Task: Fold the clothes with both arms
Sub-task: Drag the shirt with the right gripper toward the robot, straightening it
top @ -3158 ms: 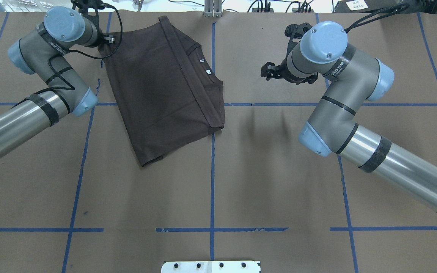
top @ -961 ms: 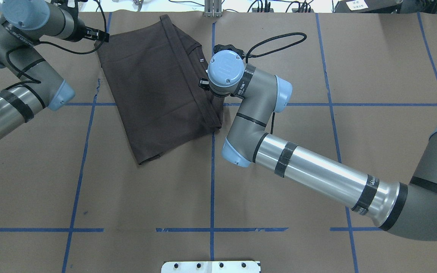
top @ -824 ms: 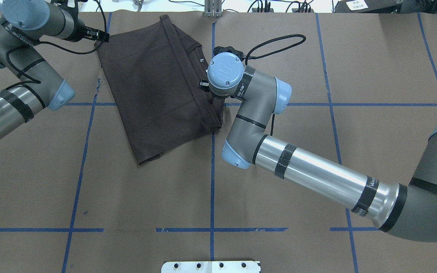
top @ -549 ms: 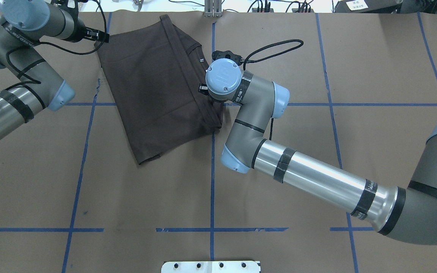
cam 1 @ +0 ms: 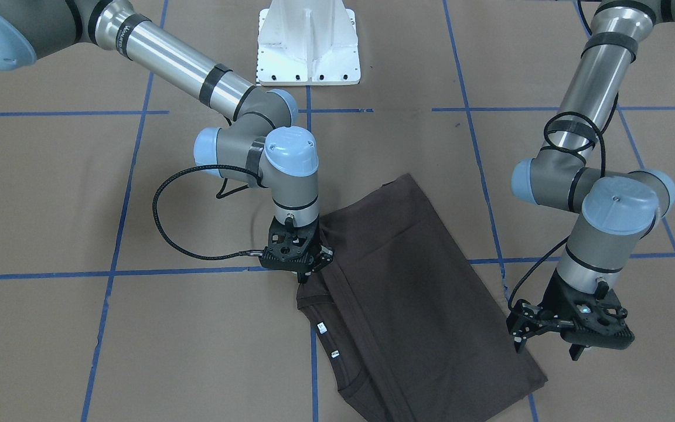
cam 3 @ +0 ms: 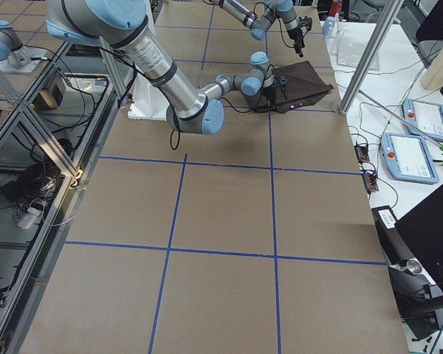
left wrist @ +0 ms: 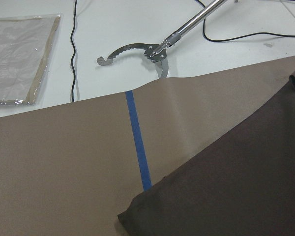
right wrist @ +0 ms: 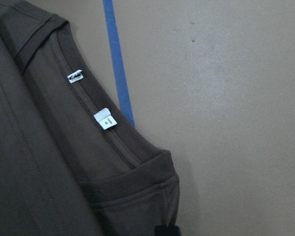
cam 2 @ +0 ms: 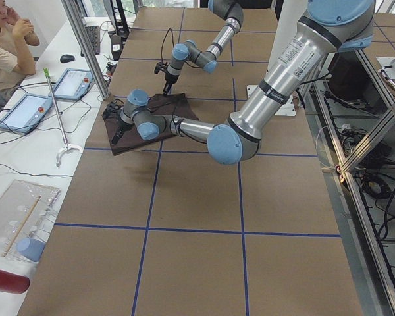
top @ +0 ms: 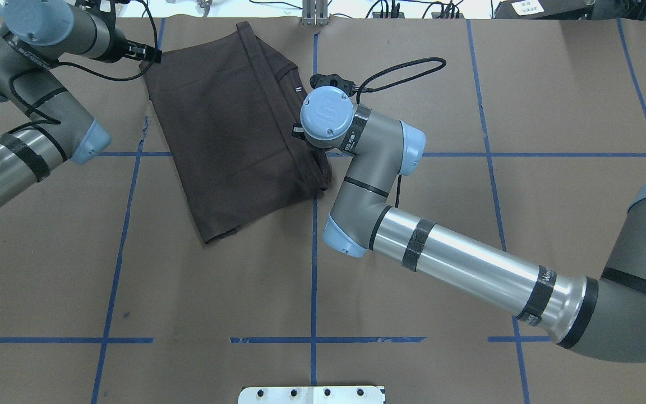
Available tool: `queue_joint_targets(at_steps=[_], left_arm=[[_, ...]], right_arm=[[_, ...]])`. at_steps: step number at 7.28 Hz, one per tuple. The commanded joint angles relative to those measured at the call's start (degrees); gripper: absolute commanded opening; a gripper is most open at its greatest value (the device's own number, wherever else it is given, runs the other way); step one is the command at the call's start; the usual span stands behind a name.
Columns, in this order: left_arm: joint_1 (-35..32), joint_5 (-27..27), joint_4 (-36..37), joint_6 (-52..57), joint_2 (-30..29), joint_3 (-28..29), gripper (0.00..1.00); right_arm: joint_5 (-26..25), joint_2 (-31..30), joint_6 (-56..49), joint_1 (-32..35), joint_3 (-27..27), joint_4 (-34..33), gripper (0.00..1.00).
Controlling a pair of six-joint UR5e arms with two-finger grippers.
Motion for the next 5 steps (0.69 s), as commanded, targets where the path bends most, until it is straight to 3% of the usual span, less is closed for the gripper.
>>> queue_joint_targets(at_steps=[1,5], left_arm=[[0.0,0.0,0.0,-0.3,0.0,-0.3,1.0],[0.1,0.0,0.0,-0.3,-0.1,-0.9,1.0]], right_arm=[[0.2,-1.8,0.1,0.1,7.8,-5.9,0.0],[-8.1,-26.4,1.1,-11.2,39.0,-7.9,0.0]])
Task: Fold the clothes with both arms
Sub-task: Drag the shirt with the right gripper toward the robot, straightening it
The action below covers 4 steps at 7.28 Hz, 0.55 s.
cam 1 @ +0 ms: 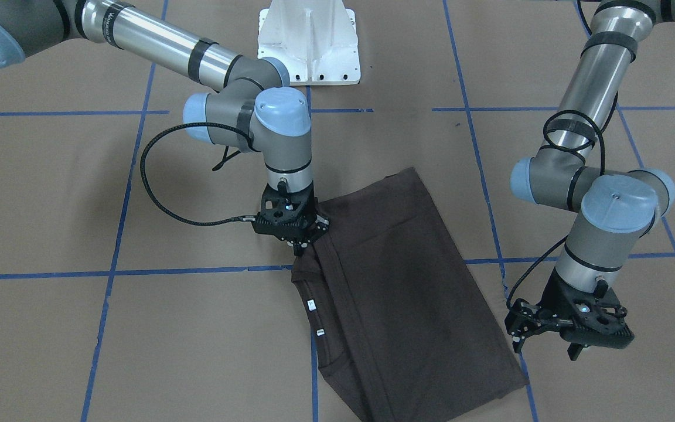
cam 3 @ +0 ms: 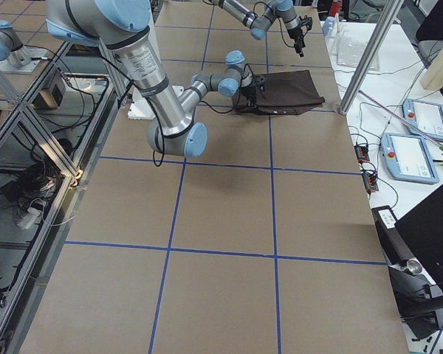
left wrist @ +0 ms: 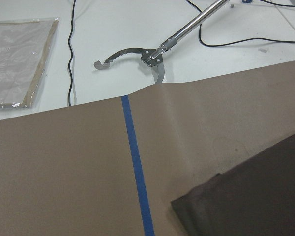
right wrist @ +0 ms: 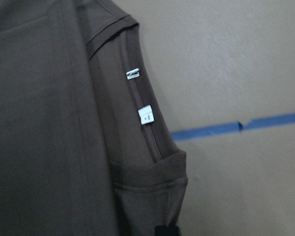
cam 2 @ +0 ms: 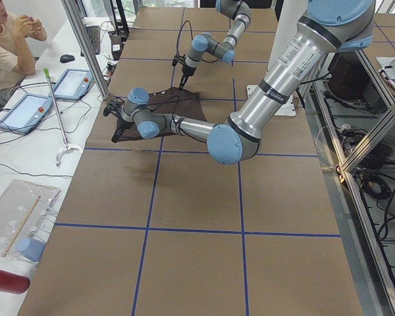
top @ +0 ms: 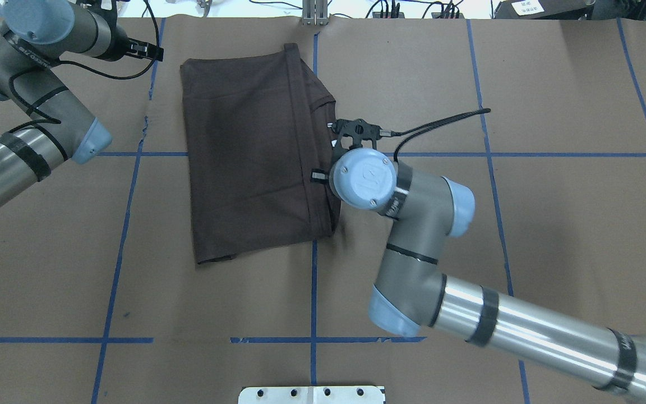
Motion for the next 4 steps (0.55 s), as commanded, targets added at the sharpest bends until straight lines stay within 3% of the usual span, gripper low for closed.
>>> queue_joint_targets(at_steps=[1,2,4], left_arm=[[0.1,0.0,-0.1,0.0,-0.1,-0.1,1.0],[0.1,0.0,-0.1,0.0,-0.2,-0.1,1.0],[0.2,0.0,0.0,-0.1,-0.2,-0.7,1.0]], right_arm=[[-3.8,-13.7,0.1,-6.3,14.8,-0.2,0.0],[-5.5,-18.5,1.0,-8.8,18.6,-0.1,0.0],[-7.7,-21.1,3.0,-11.4,19.8,-0.1,0.0]])
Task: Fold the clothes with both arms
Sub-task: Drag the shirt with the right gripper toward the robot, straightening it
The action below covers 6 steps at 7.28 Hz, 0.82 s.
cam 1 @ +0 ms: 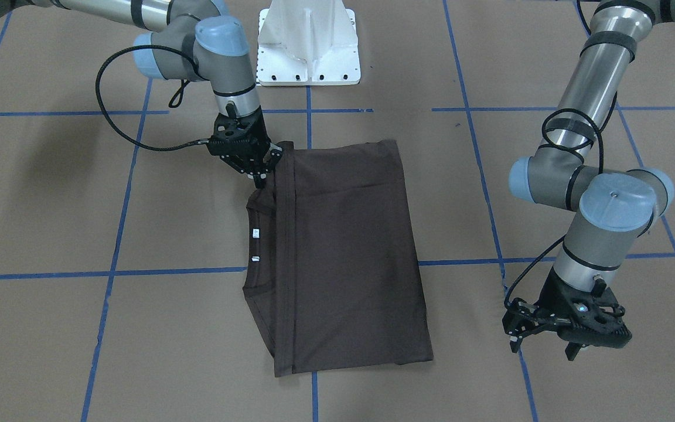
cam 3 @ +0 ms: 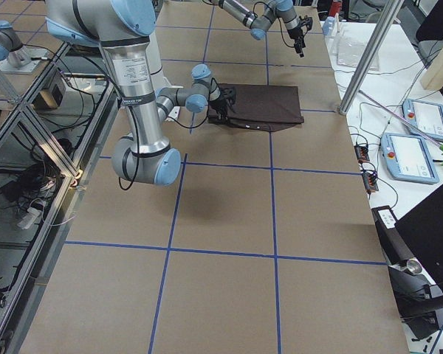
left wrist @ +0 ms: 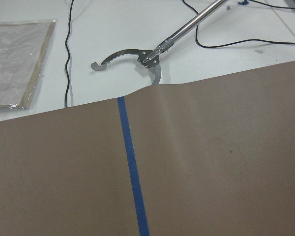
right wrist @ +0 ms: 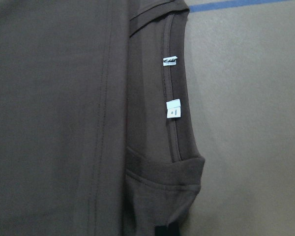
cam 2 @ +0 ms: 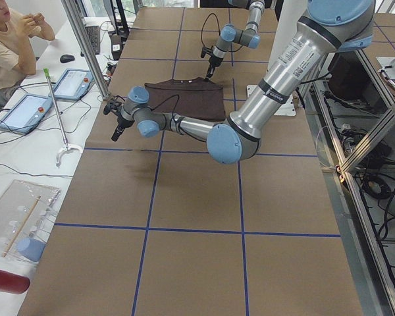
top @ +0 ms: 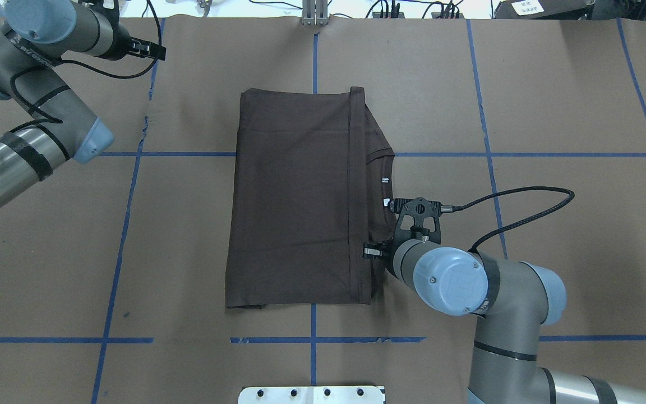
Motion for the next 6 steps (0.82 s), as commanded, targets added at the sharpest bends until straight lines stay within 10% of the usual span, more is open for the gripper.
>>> queue_joint_targets(at_steps=[1,2,6], left_arm=[[0.1,0.0,0.1,-0.1,0.0,-0.4,1.0],[0.1,0.0,0.1,-0.1,0.1,-0.4,1.0],[0.2,0.0,0.1,-0.1,0.2,-0.5,1.0]], right_arm=[[-1.8,-2.4,2.1,-2.6,1.8,0.0,0.0],[-3.3,-2.5,2.2,-3.7,1.8,0.0,0.99],[-6.9,-1.2,-8.1,-9.2,3.8,-0.1,1.0]])
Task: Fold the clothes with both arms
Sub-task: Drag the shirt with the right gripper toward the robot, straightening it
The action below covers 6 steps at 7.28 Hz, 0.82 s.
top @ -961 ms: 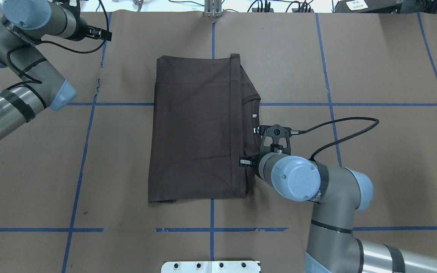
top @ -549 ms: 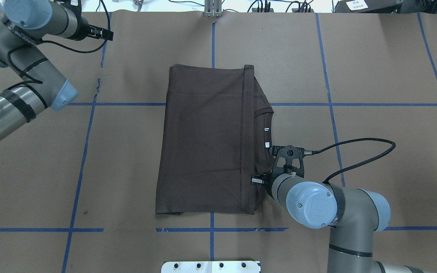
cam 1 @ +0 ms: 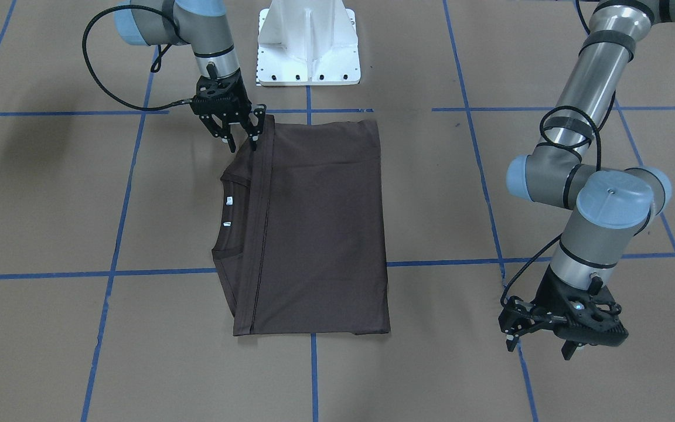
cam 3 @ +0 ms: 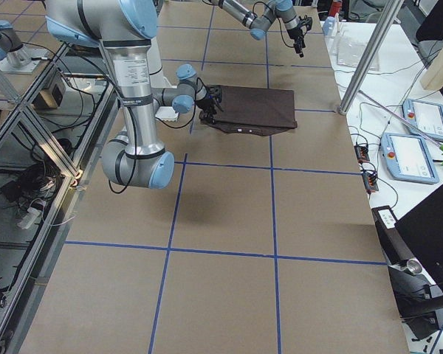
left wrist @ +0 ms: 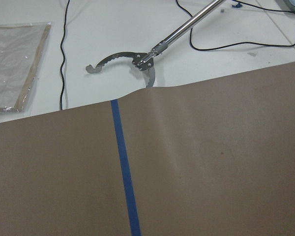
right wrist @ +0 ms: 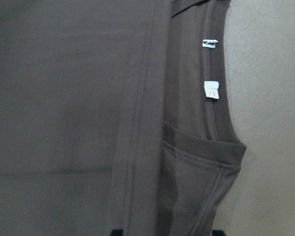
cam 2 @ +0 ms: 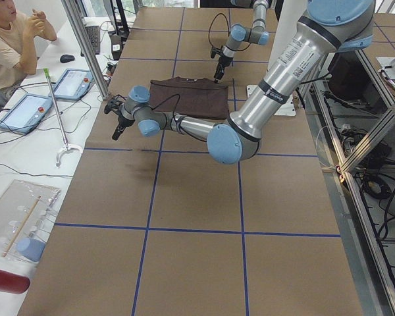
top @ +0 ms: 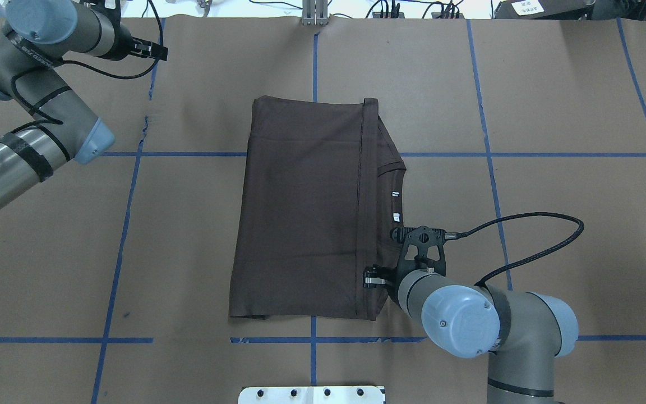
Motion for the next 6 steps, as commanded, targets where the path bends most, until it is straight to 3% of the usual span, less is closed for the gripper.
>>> queue_joint_targets(at_steps=[1,2,4,6], left_arm=[[0.1,0.0,0.0,0.0,0.0,0.0,1.0],[0.3,0.0,0.0,0.0,0.0,0.0,1.0],[0.5,0.0,0.0,0.0,0.1,0.0,1.0],[0.7,0.0,-1.1,0.0,1.0,0.0,1.0]], right_arm=[[-7.9,0.7,-7.8,-5.9,0.0,-0.1,0.99],[-8.7,1.1,-12.7,-6.4,0.1,-0.1,0.8],[-9.2,1.5,-23.3,-6.7,-0.4,-0.1,0.76],[-10.2,1.5,-24.7,-7.0,-0.4,-0.1,0.45]])
